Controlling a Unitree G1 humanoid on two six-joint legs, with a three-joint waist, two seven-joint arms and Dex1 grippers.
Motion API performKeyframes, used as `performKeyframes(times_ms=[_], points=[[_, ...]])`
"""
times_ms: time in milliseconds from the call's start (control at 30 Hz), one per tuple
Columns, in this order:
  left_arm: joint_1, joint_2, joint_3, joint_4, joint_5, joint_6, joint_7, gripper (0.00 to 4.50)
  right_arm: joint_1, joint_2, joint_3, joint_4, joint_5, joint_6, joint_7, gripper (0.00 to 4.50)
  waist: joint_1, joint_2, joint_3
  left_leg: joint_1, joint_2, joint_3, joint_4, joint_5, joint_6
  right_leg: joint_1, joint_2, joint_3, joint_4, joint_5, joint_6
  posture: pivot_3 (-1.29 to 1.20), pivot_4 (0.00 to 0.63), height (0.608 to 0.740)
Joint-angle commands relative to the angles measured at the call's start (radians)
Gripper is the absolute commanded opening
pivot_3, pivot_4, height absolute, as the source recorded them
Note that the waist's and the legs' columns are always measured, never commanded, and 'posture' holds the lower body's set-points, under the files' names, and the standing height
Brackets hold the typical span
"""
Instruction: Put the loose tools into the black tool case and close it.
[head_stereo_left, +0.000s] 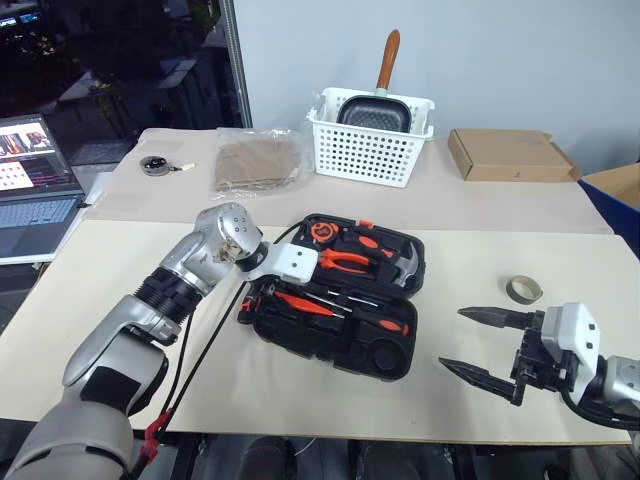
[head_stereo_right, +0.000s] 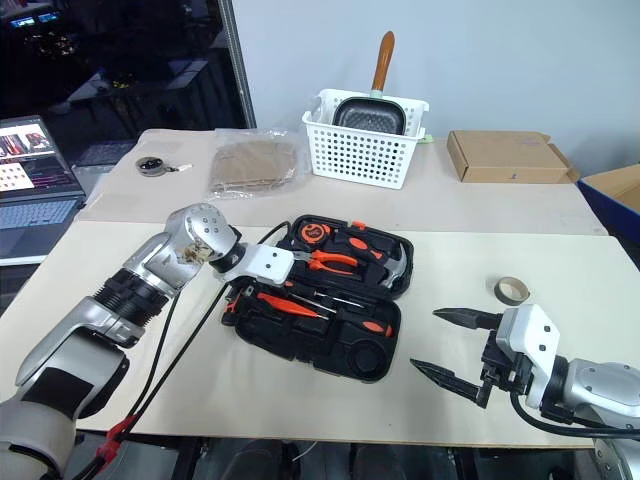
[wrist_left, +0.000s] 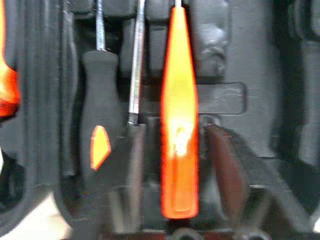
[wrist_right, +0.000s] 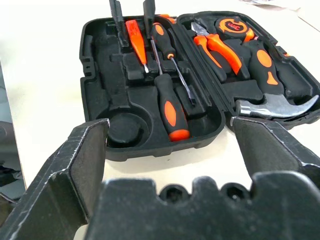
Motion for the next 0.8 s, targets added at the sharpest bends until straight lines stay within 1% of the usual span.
performKeyframes(times_ms=[33,133,167,200,233,300,333,367,467,533,667,800], points=[[0.001,0.035,0.140,-0.129,-0.128,0.107,-0.027,2.30,-0.016,-0.014,-0.017,-0.019,0.017,-0.015,0.003,4.50,0.000,0.000,0.000,-0.001,0.000,0.000,0.000,0.000,0.000,0.000,0.000,0.000,0.000,0.000,0.000,0.00,0.150,0.740],[0.040,0.019,0.216,-0.179,-0.194,0.219,0.037,2.30,-0.024,-0.015,-0.014,-0.015,0.015,-0.014,0.004,4.50,0.002,0.001,0.000,-0.001,0.000,0.000,0.000,0.000,0.000,0.000,-0.001,0.000,-0.001,0.002,-0.003,0.00,0.150,0.740],[0.073,0.016,0.240,-0.207,-0.218,0.243,0.057,1.78,-0.027,-0.015,-0.013,-0.014,0.014,-0.013,0.005,4.50,0.003,0.001,-0.001,0.000,0.000,0.000,0.000,0.000,0.001,0.001,-0.001,0.001,-0.001,0.002,-0.003,0.00,0.150,0.740],[0.115,0.006,0.267,-0.241,-0.242,0.256,0.086,1.57,-0.030,-0.015,-0.012,-0.013,0.014,-0.012,0.005,4.50,0.003,0.001,-0.001,0.000,0.000,0.000,0.000,-0.001,0.001,0.001,-0.001,0.001,-0.001,0.002,-0.003,0.00,0.150,0.740],[0.173,-0.025,0.303,-0.275,-0.268,0.279,0.145,1.28,-0.033,-0.015,-0.011,-0.011,0.014,-0.012,0.006,4.50,0.002,0.001,-0.001,0.000,0.000,0.000,0.000,-0.001,0.001,0.001,-0.001,0.001,-0.001,0.002,-0.003,0.00,0.150,0.740],[0.258,-0.070,0.348,-0.325,-0.303,0.292,0.230,0.50,-0.036,-0.015,-0.008,-0.008,0.014,-0.012,0.006,4.50,0.002,0.002,-0.001,0.000,0.000,0.000,0.000,-0.001,0.001,0.001,-0.001,0.003,-0.001,0.002,-0.003,0.00,0.150,0.740],[0.297,-0.095,0.367,-0.345,-0.312,0.296,0.274,0.21,-0.036,-0.015,-0.009,-0.007,0.015,-0.012,0.007,4.50,0.003,0.002,-0.001,0.000,0.000,0.000,0.001,-0.001,0.001,0.001,-0.002,0.003,0.000,0.001,-0.002,0.00,0.150,0.740],[0.334,-0.118,0.378,-0.354,-0.308,0.297,0.327,0.03,-0.037,-0.015,-0.008,-0.006,0.016,-0.011,0.008,4.50,0.005,0.002,-0.001,0.000,0.000,0.000,0.001,-0.001,0.001,0.001,-0.002,0.004,0.000,0.001,-0.002,0.00,0.150,0.740],[0.418,-0.177,0.378,-0.344,-0.267,0.232,0.467,0.03,-0.038,-0.016,-0.006,-0.003,0.017,-0.010,0.010,4.50,0.010,0.002,-0.001,0.000,0.000,-0.001,0.000,-0.001,0.001,0.001,-0.001,0.006,0.000,0.002,-0.002,0.00,0.150,0.740],[0.438,-0.206,0.373,-0.321,-0.253,0.211,0.532,0.03,-0.040,-0.016,-0.003,-0.002,0.017,-0.009,0.011,4.50,0.013,0.004,-0.003,0.004,0.000,-0.001,-0.001,-0.001,0.001,0.004,0.000,0.009,0.001,0.002,-0.002,0.00,0.150,0.740],[0.487,-0.194,0.328,-0.288,-0.215,0.148,0.559,0.03,-0.042,-0.017,0.001,0.002,0.016,-0.012,0.015,4.50,0.011,0.006,-0.003,0.007,0.000,-0.001,-0.002,-0.001,0.001,0.005,0.001,0.014,0.001,0.002,-0.003,0.00,0.150,0.740],[0.560,-0.139,0.287,-0.250,-0.168,0.014,0.546,0.03,-0.037,-0.019,-0.004,0.009,0.014,-0.019,0.024,4.50,0.004,0.007,-0.004,0.009,0.000,0.001,-0.005,-0.001,0.001,0.006,0.002,0.017,0.001,0.002,-0.003,0.00,0.150,0.740]])
